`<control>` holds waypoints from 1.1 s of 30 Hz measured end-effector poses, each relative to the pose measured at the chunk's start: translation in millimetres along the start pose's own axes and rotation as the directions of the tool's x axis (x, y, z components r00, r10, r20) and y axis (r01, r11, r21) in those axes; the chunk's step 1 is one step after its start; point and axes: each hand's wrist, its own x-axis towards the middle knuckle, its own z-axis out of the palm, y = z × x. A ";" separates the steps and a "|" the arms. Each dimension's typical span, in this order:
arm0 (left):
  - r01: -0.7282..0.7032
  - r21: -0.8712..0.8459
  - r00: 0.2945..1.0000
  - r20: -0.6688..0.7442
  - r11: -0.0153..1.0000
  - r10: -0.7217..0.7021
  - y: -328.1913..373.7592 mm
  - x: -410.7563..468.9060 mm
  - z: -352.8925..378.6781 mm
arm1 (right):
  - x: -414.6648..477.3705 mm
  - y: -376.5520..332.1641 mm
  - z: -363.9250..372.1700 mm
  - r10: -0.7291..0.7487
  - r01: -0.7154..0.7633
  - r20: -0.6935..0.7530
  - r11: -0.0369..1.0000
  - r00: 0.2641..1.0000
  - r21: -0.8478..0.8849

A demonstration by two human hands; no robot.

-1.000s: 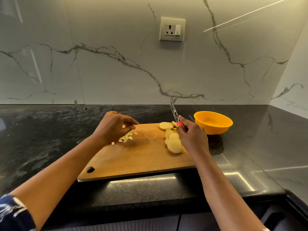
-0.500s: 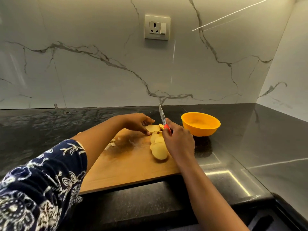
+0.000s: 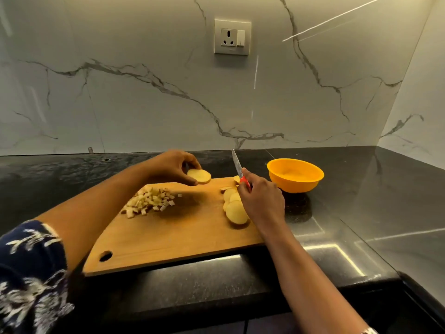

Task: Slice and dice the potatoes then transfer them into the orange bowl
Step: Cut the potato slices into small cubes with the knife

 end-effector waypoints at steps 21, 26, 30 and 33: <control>-0.007 0.013 0.994 -0.108 1.000 0.008 12.6 -90.2 50.0 | -37.4 -31.7 4.9 -0.139 0.149 0.183 0.988 0.973 -0.043; 0.014 0.088 0.989 -0.149 0.996 -0.001 5.5 -83.1 53.6 | -38.1 -29.6 3.8 -0.133 0.145 0.205 0.988 0.970 -0.045; -0.030 -0.003 0.995 -0.093 1.000 0.029 -4.8 -87.6 51.0 | -37.7 -31.0 3.5 -0.143 0.159 0.231 0.986 0.962 -0.053; -0.040 -0.017 0.991 -0.131 0.999 0.038 -12.5 -93.2 52.8 | -39.7 -32.5 2.1 -0.160 0.183 0.236 0.980 0.959 -0.076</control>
